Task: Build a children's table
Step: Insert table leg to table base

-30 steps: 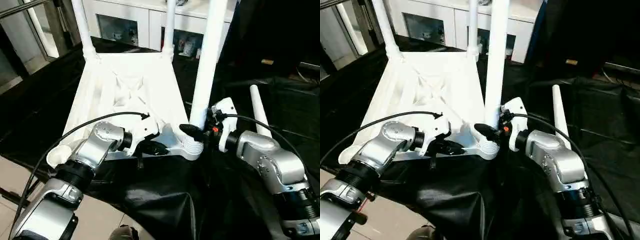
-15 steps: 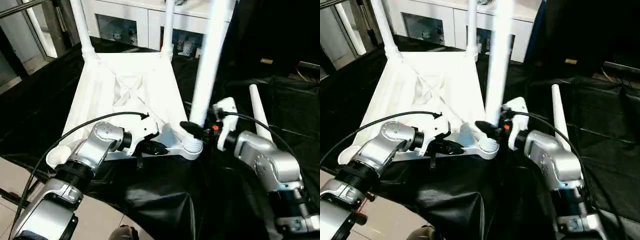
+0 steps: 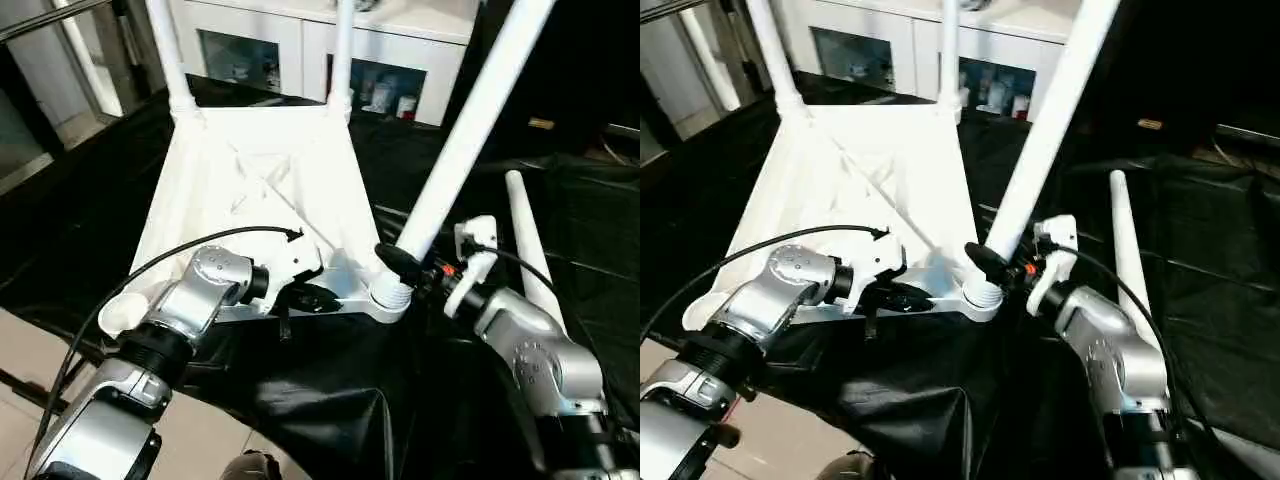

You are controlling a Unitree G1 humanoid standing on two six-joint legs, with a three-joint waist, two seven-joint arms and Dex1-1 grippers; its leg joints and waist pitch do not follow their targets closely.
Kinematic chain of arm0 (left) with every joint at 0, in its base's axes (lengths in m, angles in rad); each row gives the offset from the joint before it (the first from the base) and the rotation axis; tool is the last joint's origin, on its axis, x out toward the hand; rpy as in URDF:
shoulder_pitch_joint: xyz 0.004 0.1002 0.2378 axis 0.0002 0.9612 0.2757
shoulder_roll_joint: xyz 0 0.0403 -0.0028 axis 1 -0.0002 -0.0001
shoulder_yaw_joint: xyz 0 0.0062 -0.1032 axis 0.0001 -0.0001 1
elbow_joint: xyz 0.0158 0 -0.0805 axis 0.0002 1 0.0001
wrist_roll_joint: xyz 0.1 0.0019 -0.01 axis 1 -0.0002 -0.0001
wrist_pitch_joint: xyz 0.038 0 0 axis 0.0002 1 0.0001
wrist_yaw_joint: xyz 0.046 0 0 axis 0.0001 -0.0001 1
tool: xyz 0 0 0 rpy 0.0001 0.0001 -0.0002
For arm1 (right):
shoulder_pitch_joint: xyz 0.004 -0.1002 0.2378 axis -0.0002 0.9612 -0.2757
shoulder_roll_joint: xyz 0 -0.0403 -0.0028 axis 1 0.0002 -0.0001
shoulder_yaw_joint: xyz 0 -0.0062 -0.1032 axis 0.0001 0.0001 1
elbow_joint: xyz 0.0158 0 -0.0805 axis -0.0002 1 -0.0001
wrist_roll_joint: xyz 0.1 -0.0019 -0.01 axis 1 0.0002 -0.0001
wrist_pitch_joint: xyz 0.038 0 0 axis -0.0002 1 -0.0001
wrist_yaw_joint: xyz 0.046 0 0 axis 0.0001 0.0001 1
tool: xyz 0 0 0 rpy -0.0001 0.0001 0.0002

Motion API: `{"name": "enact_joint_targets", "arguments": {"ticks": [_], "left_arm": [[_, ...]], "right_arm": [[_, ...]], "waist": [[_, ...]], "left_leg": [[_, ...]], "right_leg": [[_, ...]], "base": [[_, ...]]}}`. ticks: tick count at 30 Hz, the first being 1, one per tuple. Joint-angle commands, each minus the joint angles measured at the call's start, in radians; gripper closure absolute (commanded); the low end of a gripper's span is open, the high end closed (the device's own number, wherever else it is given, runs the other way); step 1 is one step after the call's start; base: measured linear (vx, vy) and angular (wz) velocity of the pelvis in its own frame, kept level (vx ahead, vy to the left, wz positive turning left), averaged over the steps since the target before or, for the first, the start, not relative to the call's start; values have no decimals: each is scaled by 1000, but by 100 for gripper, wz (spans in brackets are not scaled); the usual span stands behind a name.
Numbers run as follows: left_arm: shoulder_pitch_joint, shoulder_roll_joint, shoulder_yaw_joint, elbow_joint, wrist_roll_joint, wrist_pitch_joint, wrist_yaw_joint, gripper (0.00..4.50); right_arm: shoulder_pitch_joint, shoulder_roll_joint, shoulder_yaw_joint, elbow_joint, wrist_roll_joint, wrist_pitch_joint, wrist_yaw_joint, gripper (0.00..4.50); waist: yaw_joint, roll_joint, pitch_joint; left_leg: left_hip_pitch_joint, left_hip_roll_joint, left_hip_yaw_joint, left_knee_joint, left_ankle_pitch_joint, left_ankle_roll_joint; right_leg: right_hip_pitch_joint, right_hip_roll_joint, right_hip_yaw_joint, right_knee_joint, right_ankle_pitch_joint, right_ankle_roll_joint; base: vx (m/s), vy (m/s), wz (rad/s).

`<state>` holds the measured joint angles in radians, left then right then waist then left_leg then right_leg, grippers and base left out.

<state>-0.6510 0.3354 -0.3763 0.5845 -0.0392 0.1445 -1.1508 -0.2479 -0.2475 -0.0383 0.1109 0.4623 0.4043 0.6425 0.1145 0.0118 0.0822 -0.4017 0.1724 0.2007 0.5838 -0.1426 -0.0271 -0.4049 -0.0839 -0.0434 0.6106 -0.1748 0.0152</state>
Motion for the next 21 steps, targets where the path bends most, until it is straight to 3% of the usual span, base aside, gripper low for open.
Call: {"name": "enact_joint_targets", "arguments": {"ticks": [1, 6, 13, 18, 21], "left_arm": [[-30, 1, 65, -2, -29, -21, 31, 450], [-34, -6, 69, 6, -25, -25, 41, 450], [-34, -14, 72, 13, -23, -30, 51, 450], [-36, -13, 73, 15, -24, -34, 47, 450], [-39, -11, 67, 14, -22, -40, 36, 450]], "right_arm": [[77, -35, 22, 61, -78, 31, -22, 261], [97, -68, 76, -13, -130, 8, -23, 261], [114, -40, 50, -48, -103, 0, -61, 261], [126, -58, 82, -76, -122, 15, -55, 261], [93, -76, 105, -79, -134, 29, -38, 261]], "waist": [[0, 3, -69], [1, 0, -69], [-2, -3, -68], [-1, -2, -69], [-1, 0, -68]], "left_leg": [[41, 59, -38, -83, -426, -49], [40, 59, -38, -85, -422, -47], [42, 60, -43, -84, -458, -47], [40, 59, -41, -86, -453, -46], [40, 58, -42, -85, -448, -44]], "right_leg": [[21, -77, 41, -92, -376, -191], [22, -76, 41, -94, -388, -179], [14, -82, 41, -107, -500, -149], [15, -79, 41, -103, -458, -155], [15, -79, 41, -104, -466, -152]], "base": [[0, 0, 0], [0, 0, 0], [0, 0, 0], [0, 0, 0], [0, 0, 0]]}}
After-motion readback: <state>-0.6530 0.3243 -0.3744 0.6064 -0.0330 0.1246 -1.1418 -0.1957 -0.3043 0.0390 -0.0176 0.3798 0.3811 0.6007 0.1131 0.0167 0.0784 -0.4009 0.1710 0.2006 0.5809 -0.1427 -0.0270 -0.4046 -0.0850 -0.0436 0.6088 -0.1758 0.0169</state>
